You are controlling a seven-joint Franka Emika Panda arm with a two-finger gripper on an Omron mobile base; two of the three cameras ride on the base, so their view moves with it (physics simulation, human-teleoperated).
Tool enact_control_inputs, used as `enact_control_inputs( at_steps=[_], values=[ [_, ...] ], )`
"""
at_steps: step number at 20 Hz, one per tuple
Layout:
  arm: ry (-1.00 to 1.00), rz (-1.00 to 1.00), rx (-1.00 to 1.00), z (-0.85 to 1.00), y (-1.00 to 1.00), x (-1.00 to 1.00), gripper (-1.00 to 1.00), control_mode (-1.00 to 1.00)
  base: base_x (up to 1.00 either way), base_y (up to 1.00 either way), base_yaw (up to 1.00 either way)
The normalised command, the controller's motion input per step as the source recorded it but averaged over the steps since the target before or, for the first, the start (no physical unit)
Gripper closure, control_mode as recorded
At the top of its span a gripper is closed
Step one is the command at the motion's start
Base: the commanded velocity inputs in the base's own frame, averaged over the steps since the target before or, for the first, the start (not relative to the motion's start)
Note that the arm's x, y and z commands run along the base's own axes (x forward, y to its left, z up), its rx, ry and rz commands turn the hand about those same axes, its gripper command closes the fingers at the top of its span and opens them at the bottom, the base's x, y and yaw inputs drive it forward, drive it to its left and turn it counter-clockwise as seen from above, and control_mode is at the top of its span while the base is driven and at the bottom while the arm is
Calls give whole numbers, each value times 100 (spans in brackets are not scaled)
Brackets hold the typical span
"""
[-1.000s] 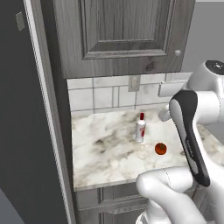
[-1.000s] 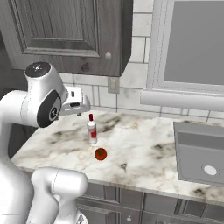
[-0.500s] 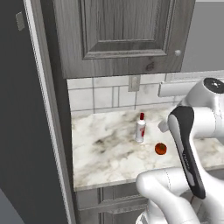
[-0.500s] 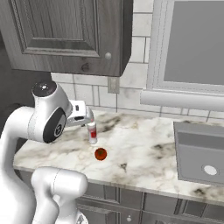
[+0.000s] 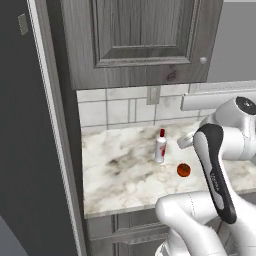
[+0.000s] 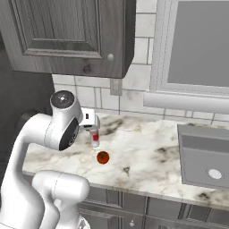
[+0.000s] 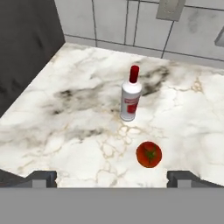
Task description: Place the beer and liquor on the top shelf of the fridge to keep them out of children's reach, and place the tomato on lower shelves for easy access.
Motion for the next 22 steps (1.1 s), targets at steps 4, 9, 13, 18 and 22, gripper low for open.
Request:
enact_control_inputs(
  at_steps=[4, 9, 13, 18, 22],
  values=[
    [0, 0, 16, -9, 2, 44, -100, -100, 0, 0, 0],
    [0, 0, 13, -11, 3, 46, -100, -100, 0, 0, 0],
    [-4, 0, 1, -8, 1, 29, -100, -100, 0, 0, 0],
    [-6, 0, 0, -22, 4, 29, -100, -100, 0, 0, 0],
    [0, 0, 0, -40, 15, 43, -100, -100, 0, 0, 0]
  ],
)
